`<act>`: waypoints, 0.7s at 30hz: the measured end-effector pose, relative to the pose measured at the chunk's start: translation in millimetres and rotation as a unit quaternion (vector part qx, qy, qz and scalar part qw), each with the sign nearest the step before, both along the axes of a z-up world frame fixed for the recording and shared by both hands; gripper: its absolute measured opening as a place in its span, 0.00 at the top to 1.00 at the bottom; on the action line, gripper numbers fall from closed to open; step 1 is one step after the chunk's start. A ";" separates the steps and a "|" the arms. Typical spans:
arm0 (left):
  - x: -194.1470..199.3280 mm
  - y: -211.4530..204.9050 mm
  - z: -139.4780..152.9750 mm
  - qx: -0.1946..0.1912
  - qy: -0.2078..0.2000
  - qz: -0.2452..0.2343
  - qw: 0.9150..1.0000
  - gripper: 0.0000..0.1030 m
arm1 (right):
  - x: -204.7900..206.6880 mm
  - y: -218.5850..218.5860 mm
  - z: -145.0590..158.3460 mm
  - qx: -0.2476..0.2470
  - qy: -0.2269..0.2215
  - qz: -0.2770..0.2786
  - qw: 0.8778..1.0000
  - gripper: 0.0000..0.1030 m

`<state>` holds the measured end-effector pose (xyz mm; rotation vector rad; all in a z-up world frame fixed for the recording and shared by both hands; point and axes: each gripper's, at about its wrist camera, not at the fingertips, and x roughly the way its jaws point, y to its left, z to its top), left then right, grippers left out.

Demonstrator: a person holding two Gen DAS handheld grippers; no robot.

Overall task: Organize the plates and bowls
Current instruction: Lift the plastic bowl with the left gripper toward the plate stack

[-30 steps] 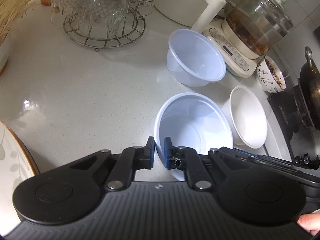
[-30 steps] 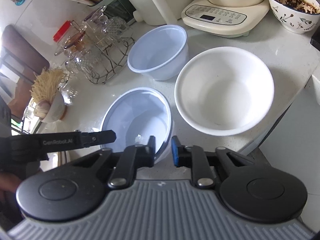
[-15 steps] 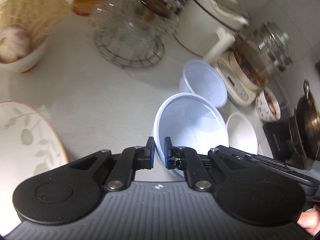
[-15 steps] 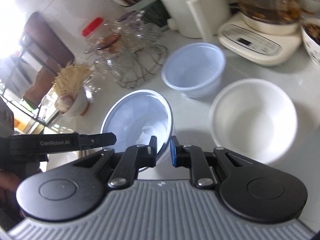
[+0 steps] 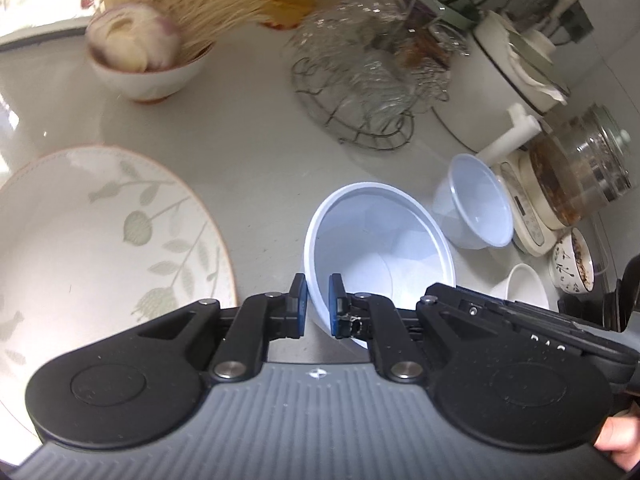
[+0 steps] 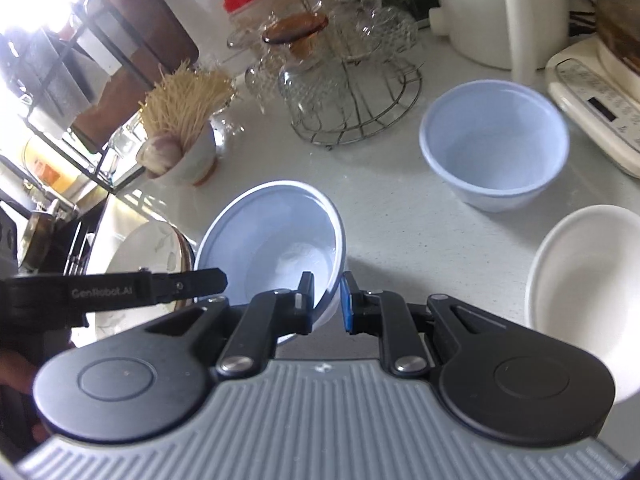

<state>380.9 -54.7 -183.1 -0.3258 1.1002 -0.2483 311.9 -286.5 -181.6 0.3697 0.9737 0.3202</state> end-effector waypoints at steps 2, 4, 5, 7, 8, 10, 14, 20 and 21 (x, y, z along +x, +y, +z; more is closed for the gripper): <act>-0.6 2.6 -4.2 0.004 0.004 0.005 1.000 0.89 | 3.3 5.0 -3.2 -0.005 0.004 0.008 1.000 0.84; -0.3 5.0 -8.0 0.007 0.006 0.012 1.000 0.89 | 4.7 8.9 -5.8 -0.010 0.007 0.014 1.000 0.84; -0.1 6.0 -9.2 0.007 0.006 0.015 1.000 0.89 | 5.3 9.9 -6.9 -0.010 0.009 0.016 1.000 0.84; -0.1 7.8 -11.5 0.008 0.010 0.017 1.000 0.88 | 7.2 10.4 -9.0 -0.008 0.013 0.017 1.000 0.84; -0.1 7.8 -12.3 0.008 0.012 0.018 1.000 0.88 | 8.0 10.5 -9.9 -0.008 0.015 0.017 1.000 0.84; 0.2 6.1 -14.3 0.010 0.015 0.016 1.000 0.88 | 8.5 9.6 -12.1 -0.006 0.019 0.016 1.000 0.83; 1.2 4.0 -14.6 0.018 0.018 0.016 1.000 0.88 | 10.6 7.0 -17.0 0.000 0.033 0.014 0.999 0.82; 3.5 -2.1 -10.6 0.034 0.014 0.012 0.999 0.88 | 8.0 5.7 -16.9 0.004 0.030 0.011 0.999 0.82; 2.9 -2.1 -10.4 0.032 0.014 0.013 0.999 0.88 | 7.4 5.6 -16.3 0.003 0.028 0.010 1.000 0.82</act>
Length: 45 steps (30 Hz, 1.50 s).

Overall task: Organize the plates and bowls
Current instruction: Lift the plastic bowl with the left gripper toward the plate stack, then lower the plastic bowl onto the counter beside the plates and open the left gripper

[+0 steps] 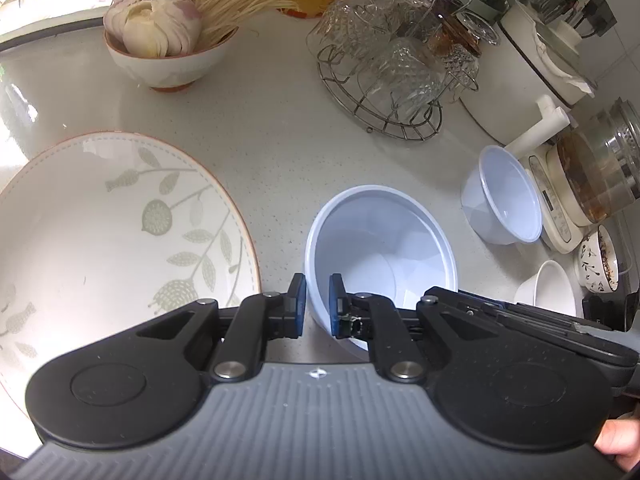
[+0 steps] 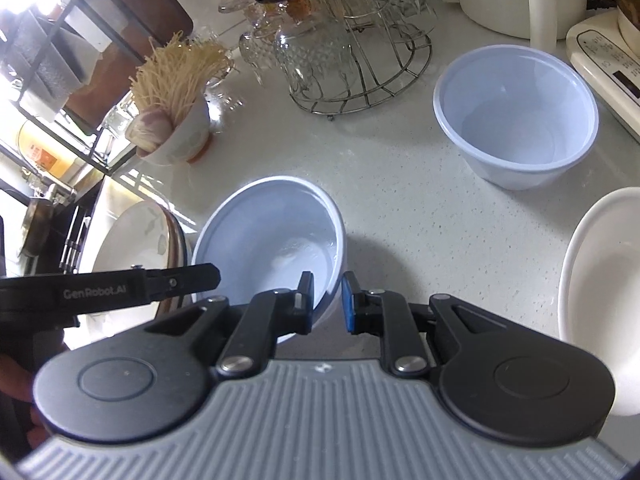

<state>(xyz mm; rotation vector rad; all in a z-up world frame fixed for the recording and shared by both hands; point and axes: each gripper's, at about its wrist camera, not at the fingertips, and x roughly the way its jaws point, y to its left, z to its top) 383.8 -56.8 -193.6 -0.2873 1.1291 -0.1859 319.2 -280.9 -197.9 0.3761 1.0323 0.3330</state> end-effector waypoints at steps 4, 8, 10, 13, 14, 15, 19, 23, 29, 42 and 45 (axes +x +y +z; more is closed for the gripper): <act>-3.1 -0.6 2.1 0.017 -0.001 0.004 1.000 0.76 | -5.0 1.9 6.9 -0.007 -0.014 -0.001 1.000 0.80; -7.6 1.9 8.4 0.010 -0.004 0.005 1.000 0.59 | -13.0 2.0 18.7 -0.016 -0.036 -0.012 0.999 0.57; -11.4 1.1 14.4 0.015 -0.008 0.004 1.000 0.56 | -17.1 3.1 26.6 -0.021 -0.047 -0.014 0.999 0.56; -18.9 0.3 27.5 0.024 -0.021 -0.001 1.000 0.51 | -22.2 4.7 38.4 -0.024 -0.062 -0.017 0.998 0.56; -20.7 -0.2 32.5 0.031 -0.026 -0.003 0.999 0.51 | -24.1 4.5 42.4 -0.025 -0.067 -0.019 0.997 0.56; -23.5 -0.7 37.9 0.039 -0.032 -0.006 0.999 0.51 | -26.1 4.5 46.7 -0.026 -0.071 -0.021 0.997 0.56; -34.3 1.5 58.7 0.049 -0.045 -0.015 0.998 0.48 | -36.3 4.2 65.8 -0.028 -0.091 -0.028 0.995 0.56; -47.9 8.3 79.6 0.051 -0.056 -0.023 0.997 0.48 | -49.0 3.8 84.9 -0.034 -0.114 -0.039 0.992 0.56; -60.6 17.2 112.2 0.042 -0.094 -0.042 0.994 0.47 | -68.8 12.2 105.3 -0.049 -0.144 -0.059 0.987 0.56; -86.0 39.3 150.2 0.017 -0.152 -0.094 0.984 0.47 | -115.9 41.5 137.7 -0.072 -0.185 -0.120 0.973 0.56; -88.5 41.3 153.1 0.010 -0.157 -0.111 0.981 0.47 | -124.9 43.9 141.7 -0.079 -0.187 -0.142 0.969 0.56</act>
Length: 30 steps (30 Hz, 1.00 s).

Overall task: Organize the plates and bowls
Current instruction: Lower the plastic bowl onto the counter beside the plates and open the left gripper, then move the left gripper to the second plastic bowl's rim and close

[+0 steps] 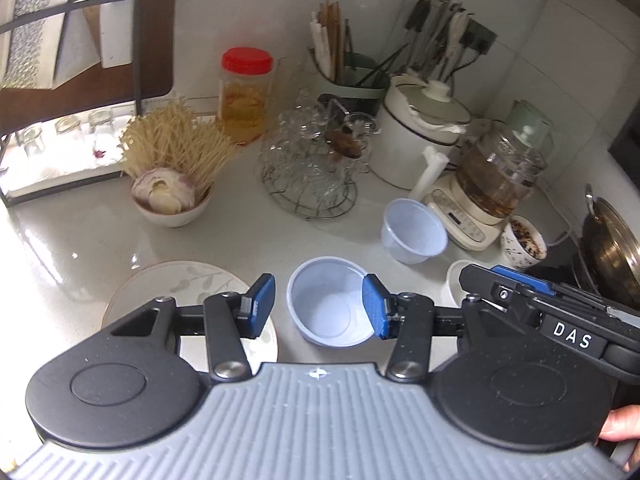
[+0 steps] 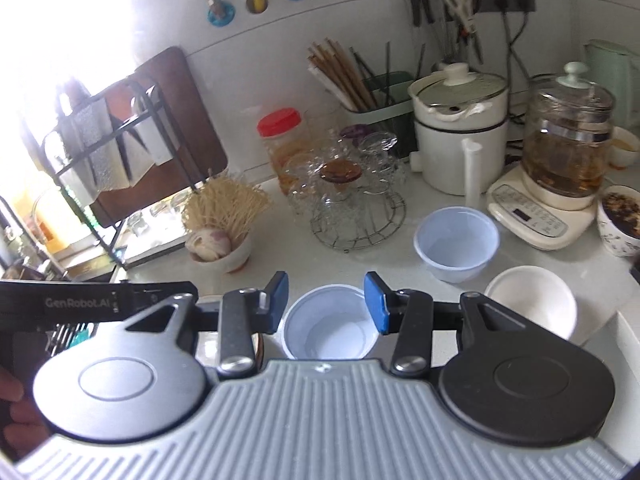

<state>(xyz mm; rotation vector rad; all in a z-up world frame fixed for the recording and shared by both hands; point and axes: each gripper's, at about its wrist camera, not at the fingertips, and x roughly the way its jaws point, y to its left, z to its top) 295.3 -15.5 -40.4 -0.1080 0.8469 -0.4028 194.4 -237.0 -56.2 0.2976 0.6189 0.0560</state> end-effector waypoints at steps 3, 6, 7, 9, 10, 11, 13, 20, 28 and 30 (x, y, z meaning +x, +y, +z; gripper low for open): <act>-2.3 1.5 1.5 -0.006 -0.003 -0.020 1.000 0.47 | -8.3 2.8 3.6 -0.007 -0.003 -0.022 1.000 0.56; -5.1 0.9 1.4 -0.011 -0.002 -0.040 0.999 0.47 | -19.0 4.5 5.6 -0.012 -0.003 -0.044 0.999 0.56; -6.2 0.2 1.3 -0.012 -0.001 -0.047 0.999 0.47 | -22.5 4.5 5.7 -0.011 -0.003 -0.052 0.999 0.56; -8.7 -0.6 2.3 -0.017 0.000 -0.058 0.998 0.47 | -29.9 5.3 6.2 -0.015 -0.001 -0.068 0.998 0.56; -9.9 -1.2 3.1 -0.022 0.004 -0.064 0.998 0.47 | -33.3 5.6 6.2 -0.017 -0.001 -0.076 0.997 0.56; -10.3 -2.1 2.7 -0.027 0.007 -0.069 0.997 0.47 | -36.8 5.7 6.2 -0.019 0.000 -0.083 0.996 0.56; -11.7 -4.0 0.5 -0.028 0.011 -0.079 0.996 0.47 | -43.2 5.8 5.5 -0.020 0.005 -0.098 0.995 0.56; -16.9 -11.3 -10.6 -0.032 0.027 -0.112 0.993 0.47 | -60.1 0.7 0.8 -0.019 0.024 -0.140 0.990 0.56; -11.9 -30.5 -20.1 -0.029 0.040 -0.136 0.989 0.47 | -62.9 -17.3 -6.7 -0.012 0.040 -0.172 0.984 0.56; -7.2 -38.3 -22.1 -0.029 0.041 -0.138 0.989 0.47 | -60.0 -23.5 -8.3 -0.012 0.041 -0.173 0.984 0.56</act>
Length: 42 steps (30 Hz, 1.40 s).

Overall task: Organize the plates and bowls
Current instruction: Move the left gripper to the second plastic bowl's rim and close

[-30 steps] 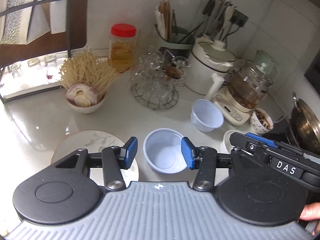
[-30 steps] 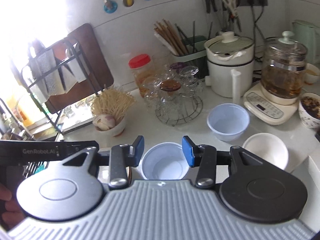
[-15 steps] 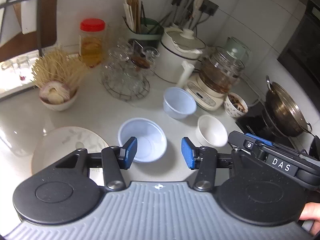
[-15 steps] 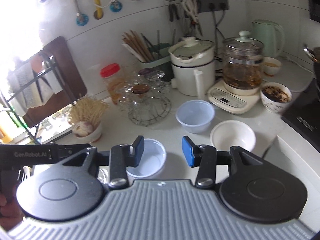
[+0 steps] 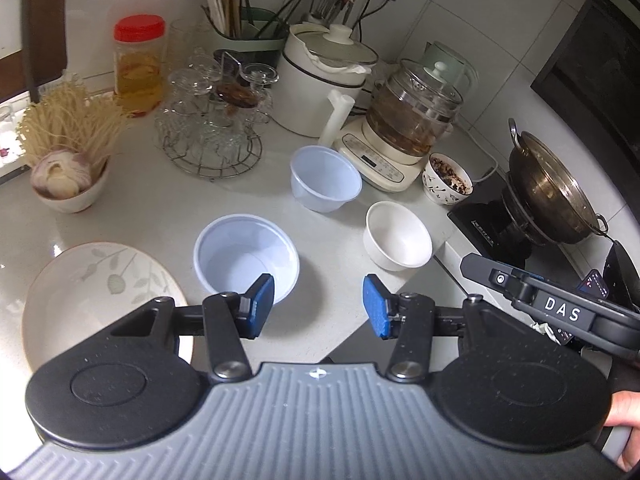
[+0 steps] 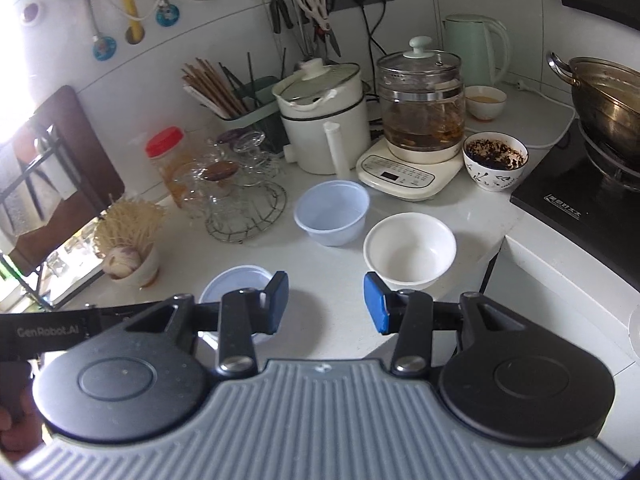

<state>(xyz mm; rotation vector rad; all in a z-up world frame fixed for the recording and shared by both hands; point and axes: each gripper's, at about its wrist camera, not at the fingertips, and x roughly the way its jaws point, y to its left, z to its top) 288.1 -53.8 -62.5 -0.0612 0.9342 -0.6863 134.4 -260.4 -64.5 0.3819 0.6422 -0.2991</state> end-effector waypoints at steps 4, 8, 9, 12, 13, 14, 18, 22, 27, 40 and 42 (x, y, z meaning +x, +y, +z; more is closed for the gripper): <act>16.1 -17.5 -5.4 0.001 0.007 0.005 1.000 0.46 | 11.7 -20.2 -4.2 0.007 0.002 -0.004 1.000 0.56; 35.6 -35.4 -9.8 0.003 0.011 0.016 1.000 0.46 | 28.7 -38.6 -9.0 0.013 0.005 0.000 1.000 0.56; 40.6 -39.7 -11.9 0.004 0.013 0.018 1.000 0.46 | 33.2 -43.2 -11.0 0.015 0.007 0.002 1.000 0.56; 56.5 -53.1 -19.5 0.013 0.025 0.024 0.999 0.46 | 47.7 -59.0 -18.0 0.026 0.016 0.004 1.000 0.56; 61.6 -57.7 -21.7 0.016 0.027 0.025 0.999 0.46 | 53.8 -64.8 -20.9 0.032 0.021 0.004 0.999 0.56; 66.8 -62.6 -23.7 0.021 0.029 0.026 0.999 0.46 | 60.6 -70.9 -23.6 0.039 0.026 0.003 0.999 0.56; 87.4 -78.9 -33.3 0.034 0.037 0.032 0.998 0.46 | 86.6 -90.7 -32.9 0.056 0.037 0.013 0.998 0.56; 111.9 -93.7 -45.8 0.038 0.053 0.048 0.997 0.46 | 113.3 -104.8 -42.6 0.065 0.052 0.032 0.996 0.56; 140.6 -112.5 -60.0 0.043 0.069 0.068 0.994 0.46 | 146.2 -123.4 -54.3 0.071 0.067 0.055 0.994 0.56; 193.2 -143.0 -96.2 0.030 0.103 0.126 0.986 0.46 | 221.4 -164.0 -96.3 0.111 0.110 0.096 0.983 0.56; 200.4 -146.5 -101.7 0.034 0.113 0.129 0.985 0.46 | 229.4 -166.7 -101.5 0.116 0.118 0.102 0.981 0.56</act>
